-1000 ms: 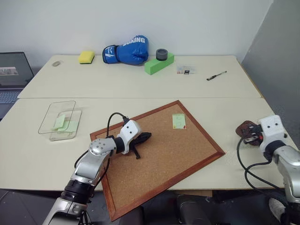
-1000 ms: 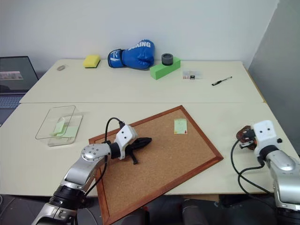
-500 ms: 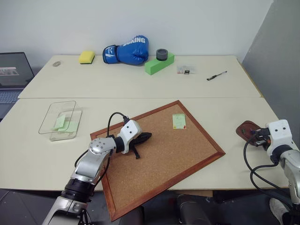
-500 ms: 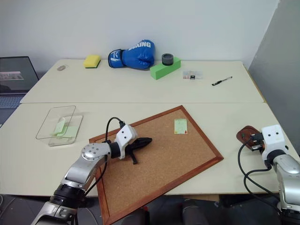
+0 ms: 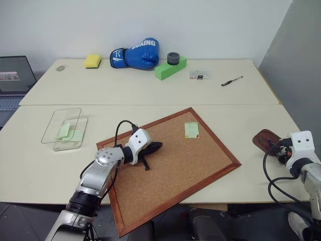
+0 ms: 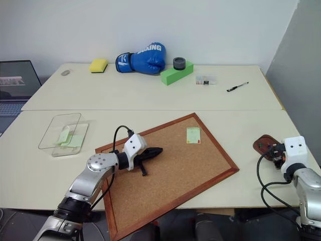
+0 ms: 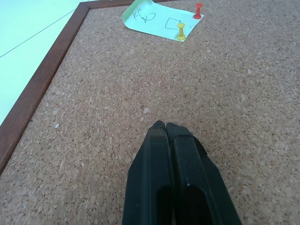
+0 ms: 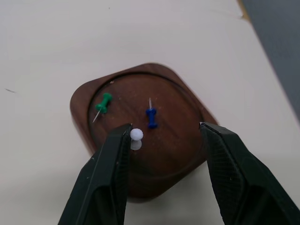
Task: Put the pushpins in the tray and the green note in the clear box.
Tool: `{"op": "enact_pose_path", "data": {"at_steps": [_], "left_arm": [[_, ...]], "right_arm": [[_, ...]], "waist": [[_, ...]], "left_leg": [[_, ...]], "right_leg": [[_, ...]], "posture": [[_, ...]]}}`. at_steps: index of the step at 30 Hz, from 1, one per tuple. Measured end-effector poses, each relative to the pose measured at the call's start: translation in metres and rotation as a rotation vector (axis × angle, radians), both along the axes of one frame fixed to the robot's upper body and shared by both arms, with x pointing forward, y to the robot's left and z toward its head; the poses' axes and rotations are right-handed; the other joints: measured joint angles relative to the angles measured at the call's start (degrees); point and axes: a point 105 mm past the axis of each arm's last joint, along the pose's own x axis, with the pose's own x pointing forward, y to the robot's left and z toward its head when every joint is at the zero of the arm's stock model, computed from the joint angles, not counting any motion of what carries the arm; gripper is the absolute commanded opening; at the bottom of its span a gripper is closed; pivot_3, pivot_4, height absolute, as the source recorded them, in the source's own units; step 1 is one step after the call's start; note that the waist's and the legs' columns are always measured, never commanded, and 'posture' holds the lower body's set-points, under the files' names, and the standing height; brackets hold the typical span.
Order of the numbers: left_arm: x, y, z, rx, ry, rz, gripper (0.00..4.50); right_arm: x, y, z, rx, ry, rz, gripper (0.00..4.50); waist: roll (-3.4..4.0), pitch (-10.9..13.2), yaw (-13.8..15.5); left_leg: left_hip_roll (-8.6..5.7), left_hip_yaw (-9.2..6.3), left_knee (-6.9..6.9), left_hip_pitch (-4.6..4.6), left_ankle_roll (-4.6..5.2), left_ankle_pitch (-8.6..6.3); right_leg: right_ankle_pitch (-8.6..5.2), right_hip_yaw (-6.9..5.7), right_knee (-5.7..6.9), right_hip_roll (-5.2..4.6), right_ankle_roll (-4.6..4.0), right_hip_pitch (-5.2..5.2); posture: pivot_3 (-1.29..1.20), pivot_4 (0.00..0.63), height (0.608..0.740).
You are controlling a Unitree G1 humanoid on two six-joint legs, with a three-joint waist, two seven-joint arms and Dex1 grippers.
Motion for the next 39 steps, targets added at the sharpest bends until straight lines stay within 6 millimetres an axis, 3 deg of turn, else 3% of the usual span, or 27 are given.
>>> {"op": "enact_pose_path", "data": {"at_steps": [11, 19, 23, 32, 39], "left_arm": [[0.001, 0.000, 0.000, -0.003, 0.000, 0.000, 0.05], [0.001, 0.000, 0.000, -0.003, -0.002, 0.002, 0.05], [0.001, 0.001, 0.000, -0.003, -0.002, 0.005, 0.05], [0.002, 0.002, 0.001, -0.002, -0.006, 0.008, 0.05], [0.001, 0.000, 0.003, -0.002, -0.010, -0.008, 0.05]], "right_arm": [[0.006, 0.001, 0.004, -0.005, -0.015, -0.018, 2.41], [0.009, 0.006, 0.031, -0.061, -0.068, 0.043, 2.41], [0.010, 0.046, 0.046, -0.024, -0.100, 0.243, 2.41], [0.031, 0.149, 0.033, 0.165, -0.195, 0.464, 2.41], [0.046, 0.171, 0.009, 0.186, -0.174, 0.458, 2.41]], "waist": [[-0.01, 0.01, -0.33], [0.01, 0.02, -0.40], [-0.04, 0.04, -0.44], [-0.07, 0.07, -0.65], [-0.05, 0.06, -0.44]], "left_leg": [[0.00, 0.00, 0.00, -0.01, 0.00, 0.00], [0.00, 0.00, -0.05, -0.03, -0.01, 0.00], [0.02, -0.01, -0.05, -0.02, -0.01, 0.00], [0.05, -0.03, -0.08, -0.11, -0.01, 0.00], [0.04, -0.03, -0.18, -0.25, -0.01, 0.00]], "right_leg": [[-0.01, 0.00, -0.06, 0.00, 0.01, -0.01], [-0.02, 0.01, -0.10, -0.01, 0.02, -0.02], [-0.03, -0.01, -0.12, -0.01, 0.02, -0.02], [-0.04, -0.05, -0.42, -0.02, 0.04, -0.02], [0.00, -0.07, -0.66, -0.03, 0.10, 0.02]], "posture": [[0.00, 0.150, 0.740], [0.00, 0.150, 0.740], [0.00, 0.150, 0.740], [0.00, 0.150, 0.740], [0.00, 0.150, 0.740]]}}
